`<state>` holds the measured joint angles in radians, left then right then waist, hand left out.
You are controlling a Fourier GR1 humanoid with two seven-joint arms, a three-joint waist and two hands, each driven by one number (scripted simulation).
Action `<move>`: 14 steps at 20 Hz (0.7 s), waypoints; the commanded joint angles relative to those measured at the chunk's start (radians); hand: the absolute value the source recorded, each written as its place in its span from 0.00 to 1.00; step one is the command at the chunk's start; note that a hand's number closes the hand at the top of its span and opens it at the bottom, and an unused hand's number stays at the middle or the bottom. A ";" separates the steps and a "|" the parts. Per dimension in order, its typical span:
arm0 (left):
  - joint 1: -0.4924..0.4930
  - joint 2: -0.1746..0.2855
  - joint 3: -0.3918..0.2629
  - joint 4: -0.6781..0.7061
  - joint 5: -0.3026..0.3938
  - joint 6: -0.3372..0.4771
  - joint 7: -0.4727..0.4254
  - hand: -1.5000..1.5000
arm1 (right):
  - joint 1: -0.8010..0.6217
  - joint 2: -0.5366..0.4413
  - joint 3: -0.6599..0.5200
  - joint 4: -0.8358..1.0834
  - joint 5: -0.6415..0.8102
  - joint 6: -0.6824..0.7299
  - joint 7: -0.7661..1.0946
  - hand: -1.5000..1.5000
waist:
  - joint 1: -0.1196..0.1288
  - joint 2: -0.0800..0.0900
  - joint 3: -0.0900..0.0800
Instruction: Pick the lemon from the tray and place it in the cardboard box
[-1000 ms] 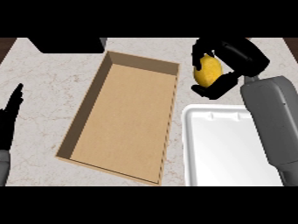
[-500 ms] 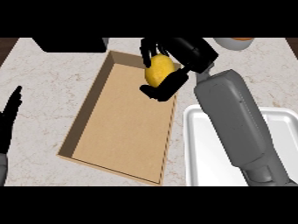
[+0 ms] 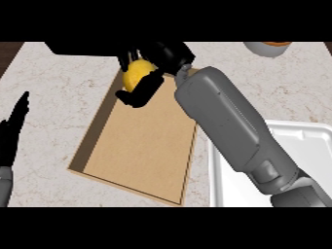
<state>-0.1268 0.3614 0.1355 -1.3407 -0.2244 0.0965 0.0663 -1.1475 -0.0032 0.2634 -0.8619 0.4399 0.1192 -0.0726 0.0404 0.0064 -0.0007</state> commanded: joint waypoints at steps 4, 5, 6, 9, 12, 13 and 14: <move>-0.084 0.024 0.011 0.068 -0.002 -0.031 -0.015 0.50 | -0.111 0.003 0.224 0.214 -0.119 -0.185 0.038 1.00 | 0.032 0.011 -0.002; -0.052 -0.019 -0.021 0.015 -0.021 -0.001 0.018 0.50 | -0.077 0.003 0.256 0.213 -0.151 -0.266 0.055 1.00 | 0.042 0.009 -0.001; -0.059 0.015 0.008 0.047 0.008 -0.038 -0.026 0.50 | -0.074 0.003 0.281 0.217 -0.190 -0.282 0.081 1.00 | 0.052 0.012 -0.002; -0.037 -0.016 -0.029 0.034 -0.034 -0.005 -0.032 0.50 | -0.115 0.003 0.241 0.299 -0.284 -0.175 0.098 0.00 | 0.053 0.014 -0.001; -0.117 -0.016 -0.028 0.044 -0.027 -0.017 0.013 0.50 | -0.085 0.003 0.327 0.292 -0.366 -0.212 0.117 0.00 | 0.068 0.017 -0.001; -0.096 -0.036 -0.038 0.070 -0.042 0.005 -0.028 0.50 | -0.099 0.003 0.351 0.275 -0.396 -0.223 0.137 0.00 | 0.078 0.019 -0.002; -0.116 -0.019 -0.016 0.098 -0.027 -0.008 -0.031 0.50 | -0.073 0.003 0.356 0.301 -0.401 -0.240 0.077 0.00 | 0.069 0.021 -0.002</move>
<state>-0.2135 0.3411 0.1126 -1.2817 -0.2520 0.0908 0.0520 -1.2341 -0.0001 0.5628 -0.5911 0.1179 -0.0923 0.0269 0.1006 0.0226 -0.0021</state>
